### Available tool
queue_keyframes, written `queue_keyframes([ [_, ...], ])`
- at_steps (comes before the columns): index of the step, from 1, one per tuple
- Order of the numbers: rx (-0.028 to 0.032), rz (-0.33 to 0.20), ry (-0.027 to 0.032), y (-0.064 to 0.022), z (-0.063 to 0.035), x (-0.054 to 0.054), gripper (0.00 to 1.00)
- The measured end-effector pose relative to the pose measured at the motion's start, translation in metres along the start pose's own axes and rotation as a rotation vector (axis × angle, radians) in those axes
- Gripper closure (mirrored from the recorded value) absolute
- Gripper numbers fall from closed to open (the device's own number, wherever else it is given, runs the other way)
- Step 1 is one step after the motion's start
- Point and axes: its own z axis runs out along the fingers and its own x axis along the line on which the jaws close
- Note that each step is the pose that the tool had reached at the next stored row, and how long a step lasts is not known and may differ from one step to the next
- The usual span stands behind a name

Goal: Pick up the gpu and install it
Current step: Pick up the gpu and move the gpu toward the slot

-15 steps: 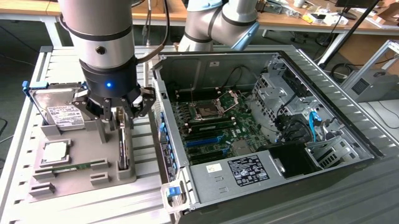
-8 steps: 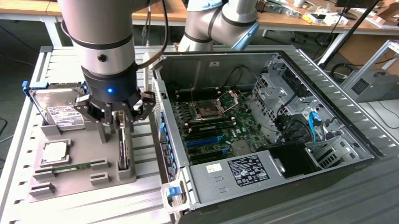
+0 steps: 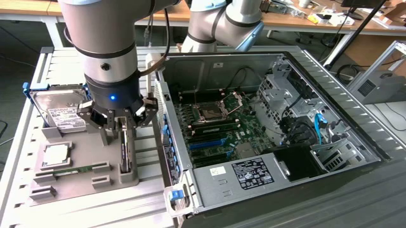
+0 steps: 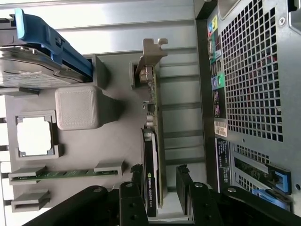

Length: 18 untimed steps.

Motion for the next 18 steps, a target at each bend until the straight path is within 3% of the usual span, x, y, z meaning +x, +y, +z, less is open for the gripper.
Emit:
queue_keyframes([
  [10, 0.0, 0.0, 0.0, 0.0, 0.0011, 0.0001, 0.58],
  [18, -0.0001, 0.0, 0.0, -0.0004, 0.0108, 0.0008, 0.58],
])
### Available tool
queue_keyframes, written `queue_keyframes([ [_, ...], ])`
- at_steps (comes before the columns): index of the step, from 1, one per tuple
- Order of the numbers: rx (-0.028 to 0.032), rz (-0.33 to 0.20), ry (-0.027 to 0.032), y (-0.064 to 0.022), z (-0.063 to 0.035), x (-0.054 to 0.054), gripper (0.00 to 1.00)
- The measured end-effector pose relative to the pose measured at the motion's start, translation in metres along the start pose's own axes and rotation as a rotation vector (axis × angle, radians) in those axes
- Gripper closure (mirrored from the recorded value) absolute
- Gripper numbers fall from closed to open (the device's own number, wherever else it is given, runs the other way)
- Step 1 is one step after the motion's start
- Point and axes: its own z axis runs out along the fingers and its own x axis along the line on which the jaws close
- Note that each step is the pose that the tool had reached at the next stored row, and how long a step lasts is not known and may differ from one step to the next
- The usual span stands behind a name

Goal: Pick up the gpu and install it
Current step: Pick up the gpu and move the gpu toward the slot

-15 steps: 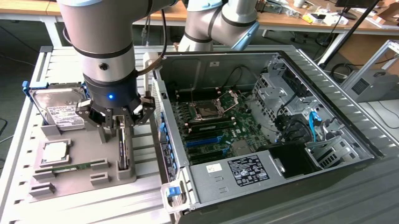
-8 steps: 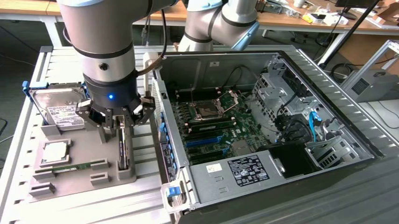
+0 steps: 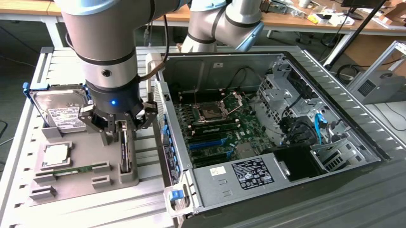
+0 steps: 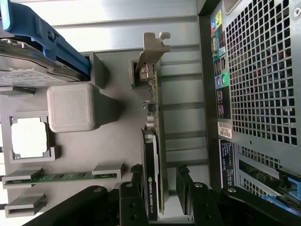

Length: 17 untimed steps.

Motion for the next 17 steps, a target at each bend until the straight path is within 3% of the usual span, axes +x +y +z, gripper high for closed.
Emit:
queue_keyframes([
  [7, 0.0, 0.0, 0.0, -0.0003, 0.0012, 0.004, 0.58],
  [14, -0.0001, 0.0, 0.0, -0.0008, 0.0129, 0.005, 0.58],
  [17, 0.0001, 0.0, 0.0001, -0.0008, 0.0134, 0.005, 0.58],
])
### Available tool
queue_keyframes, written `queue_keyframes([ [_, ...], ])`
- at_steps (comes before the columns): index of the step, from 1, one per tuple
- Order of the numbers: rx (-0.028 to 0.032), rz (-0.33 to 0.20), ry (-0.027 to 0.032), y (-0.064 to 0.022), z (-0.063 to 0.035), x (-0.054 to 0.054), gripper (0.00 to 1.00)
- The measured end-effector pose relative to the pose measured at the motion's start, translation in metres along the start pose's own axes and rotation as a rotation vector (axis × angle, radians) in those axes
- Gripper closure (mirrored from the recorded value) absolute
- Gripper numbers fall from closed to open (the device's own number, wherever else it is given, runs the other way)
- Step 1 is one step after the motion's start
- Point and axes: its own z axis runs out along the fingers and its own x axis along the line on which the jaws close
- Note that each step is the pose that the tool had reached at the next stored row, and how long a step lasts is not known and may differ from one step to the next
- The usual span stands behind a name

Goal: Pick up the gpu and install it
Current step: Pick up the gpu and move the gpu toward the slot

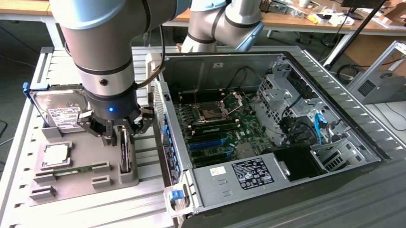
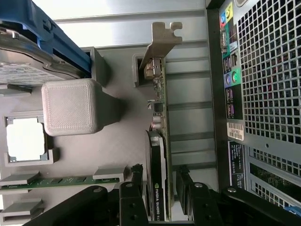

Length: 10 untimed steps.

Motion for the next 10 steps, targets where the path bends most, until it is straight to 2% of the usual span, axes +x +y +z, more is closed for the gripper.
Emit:
queue_keyframes([
  [6, -0.0002, 0.0, -0.0001, -0.0003, 0.0099, 0.0, 0.58],
  [10, 0.0001, 0.0, 0.0002, -0.0004, 0.0108, 0.0, 0.58],
])
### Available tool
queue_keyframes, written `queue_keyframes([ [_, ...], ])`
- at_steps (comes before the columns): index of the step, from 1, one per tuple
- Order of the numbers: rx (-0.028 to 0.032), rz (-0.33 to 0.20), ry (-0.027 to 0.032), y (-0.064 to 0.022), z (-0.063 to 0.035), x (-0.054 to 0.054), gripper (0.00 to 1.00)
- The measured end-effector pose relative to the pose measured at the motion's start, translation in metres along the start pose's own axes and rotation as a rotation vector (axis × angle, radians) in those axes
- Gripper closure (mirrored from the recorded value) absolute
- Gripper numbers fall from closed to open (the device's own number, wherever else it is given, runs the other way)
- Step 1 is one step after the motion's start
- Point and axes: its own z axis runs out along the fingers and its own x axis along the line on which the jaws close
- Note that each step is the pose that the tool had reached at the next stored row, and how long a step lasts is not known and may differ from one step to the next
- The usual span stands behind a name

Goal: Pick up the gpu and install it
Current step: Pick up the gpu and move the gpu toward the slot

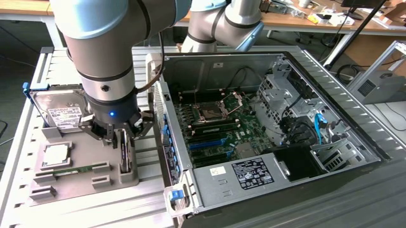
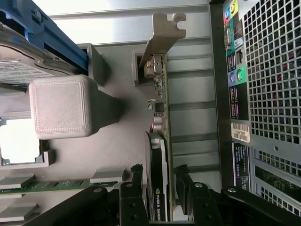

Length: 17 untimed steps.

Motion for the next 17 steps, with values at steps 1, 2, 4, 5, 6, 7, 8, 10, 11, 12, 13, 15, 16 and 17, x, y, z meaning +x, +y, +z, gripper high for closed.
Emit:
queue_keyframes([
  [1, -0.0004, 0.0, -0.0005, 0.0, 0.0011, -0.0001, 0.58],
  [2, -0.0004, 0.0, -0.0003, 0.0, 0.0026, 0.0, 0.58],
  [4, -0.0003, 0.0, -0.0002, -0.0001, 0.0048, 0.0001, 0.58],
  [5, -0.0004, 0.0, -0.0003, -0.0001, 0.0055, 0.0001, 0.58],
  [6, -0.0003, 0.0, -0.0002, -0.0002, 0.0063, 0.0001, 0.58],
  [7, -0.0002, 0.0, -0.0001, -0.0002, 0.0063, 0.0001, 0.58],
  [8, -0.0001, 0.0, -0.0001, -0.0002, 0.0063, 0.0001, 0.58],
  [10, -0.0007, 0.0, -0.0003, -0.0002, 0.0068, 0.0001, 0.58],
  [11, -0.0019, 0.0, -0.0004, -0.0001, 0.0073, 0.0001, 0.58],
  [12, -0.0023, 0.0, -0.0002, -0.0001, 0.0075, 0.0002, 0.58],
  [13, -0.0024, 0.0, -0.0001, -0.0001, 0.0076, 0.0002, 0.58],
  [15, -0.0025, 0.0, -0.0001, -0.0001, 0.0076, 0.0002, 0.58],
  [16, -0.0026, 0.0, -0.0001, -0.0001, 0.0079, 0.0002, 0.58],
  [17, -0.0029, 0.0, -0.0003, 0.0002, 0.0082, 0.0003, 0.58],
])
